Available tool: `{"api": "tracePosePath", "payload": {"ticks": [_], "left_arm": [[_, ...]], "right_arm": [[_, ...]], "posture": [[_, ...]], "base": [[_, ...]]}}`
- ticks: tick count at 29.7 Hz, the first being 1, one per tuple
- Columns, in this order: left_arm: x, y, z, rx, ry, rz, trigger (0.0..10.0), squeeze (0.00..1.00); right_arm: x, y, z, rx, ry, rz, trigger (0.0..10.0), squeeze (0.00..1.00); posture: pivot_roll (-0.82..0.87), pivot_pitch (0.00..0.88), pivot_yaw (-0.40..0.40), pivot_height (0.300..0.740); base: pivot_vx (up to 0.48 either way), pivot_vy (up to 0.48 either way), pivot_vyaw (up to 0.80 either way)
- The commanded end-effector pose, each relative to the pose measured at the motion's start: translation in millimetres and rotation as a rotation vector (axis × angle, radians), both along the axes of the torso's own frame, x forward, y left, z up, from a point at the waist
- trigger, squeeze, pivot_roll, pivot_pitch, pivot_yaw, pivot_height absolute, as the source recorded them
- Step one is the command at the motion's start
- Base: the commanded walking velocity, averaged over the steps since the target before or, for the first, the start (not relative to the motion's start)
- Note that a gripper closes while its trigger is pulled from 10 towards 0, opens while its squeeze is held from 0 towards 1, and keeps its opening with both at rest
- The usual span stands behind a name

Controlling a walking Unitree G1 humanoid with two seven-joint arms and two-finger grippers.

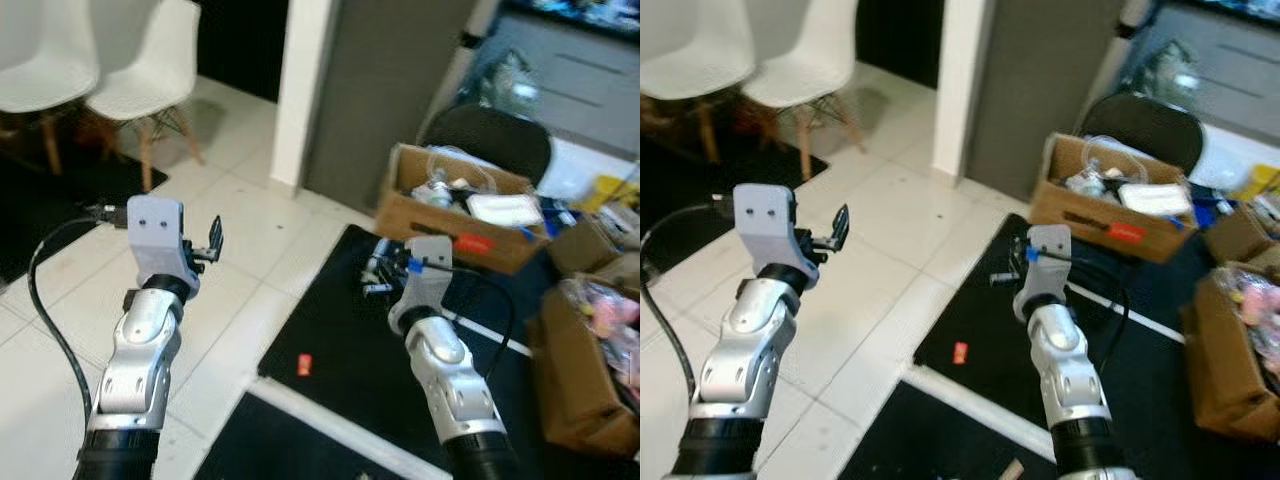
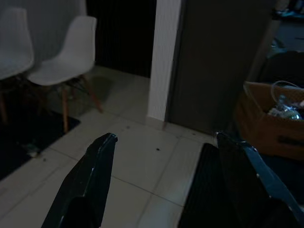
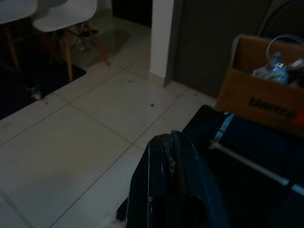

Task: Picking trash to rubbish bin

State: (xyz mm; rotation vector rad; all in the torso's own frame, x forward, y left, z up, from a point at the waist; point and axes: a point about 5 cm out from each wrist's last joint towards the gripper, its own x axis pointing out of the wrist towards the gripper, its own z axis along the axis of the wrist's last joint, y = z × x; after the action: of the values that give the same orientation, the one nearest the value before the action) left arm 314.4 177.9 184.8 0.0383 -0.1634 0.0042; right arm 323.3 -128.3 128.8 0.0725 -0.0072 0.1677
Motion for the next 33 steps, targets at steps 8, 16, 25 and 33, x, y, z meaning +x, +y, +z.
{"api": "tracePosePath", "payload": {"ticks": [8,16,25,33], "left_arm": [[2.0,-5.4,-13.4,-0.018,0.082,-0.022,10.0,0.00],[0.1,1.1,-30.6,-0.004,0.119,0.001,10.0,0.00],[-5.7,7.0,-39.6,-0.050,0.158,0.008,10.0,0.00],[-4.1,7.1,-41.3,0.002,0.167,0.005,10.0,0.00]], "right_arm": [[-4.9,-8.1,-16.0,0.008,0.052,-0.036,10.0,0.00],[-4.8,-19.6,-30.9,0.011,0.071,-0.091,10.0,0.00],[-2.9,-40.9,-39.4,0.074,0.101,-0.217,10.0,0.00],[-0.8,-45.1,-47.0,0.130,0.153,-0.261,10.0,0.00]], "posture": [[0.00,0.098,-0.084,0.740],[0.00,0.104,-0.060,0.740],[0.00,0.108,-0.037,0.740],[0.00,0.119,-0.031,0.740]], "base": [[0.000,0.000,-0.80],[0.000,0.000,-0.80],[0.000,0.000,-0.80],[0.000,0.000,-0.75]]}}
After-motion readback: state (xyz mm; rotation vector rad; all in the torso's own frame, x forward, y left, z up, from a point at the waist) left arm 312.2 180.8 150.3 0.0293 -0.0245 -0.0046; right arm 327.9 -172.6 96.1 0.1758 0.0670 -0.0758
